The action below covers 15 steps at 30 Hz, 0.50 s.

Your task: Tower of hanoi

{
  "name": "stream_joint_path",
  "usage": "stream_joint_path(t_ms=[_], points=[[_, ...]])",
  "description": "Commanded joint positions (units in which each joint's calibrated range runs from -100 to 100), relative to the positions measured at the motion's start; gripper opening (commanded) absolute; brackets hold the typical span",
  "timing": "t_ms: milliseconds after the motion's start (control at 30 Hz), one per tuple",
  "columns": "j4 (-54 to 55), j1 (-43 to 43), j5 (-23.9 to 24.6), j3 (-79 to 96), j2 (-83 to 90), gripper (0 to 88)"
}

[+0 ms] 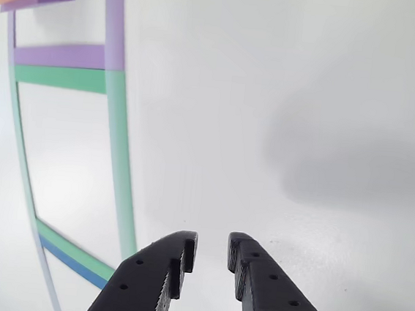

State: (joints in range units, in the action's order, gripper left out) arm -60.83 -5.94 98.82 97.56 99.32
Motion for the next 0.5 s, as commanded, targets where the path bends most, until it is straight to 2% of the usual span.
stream_joint_path(t_ms=[0, 367, 467], points=[[-0.2, -0.4, 0.8, -0.4, 0.6, 0.0], [-0.2, -1.1, 1.2, -0.4, 0.6, 0.0], [1.2, -1.7, -3.2, -0.1, 0.6, 0.0]])
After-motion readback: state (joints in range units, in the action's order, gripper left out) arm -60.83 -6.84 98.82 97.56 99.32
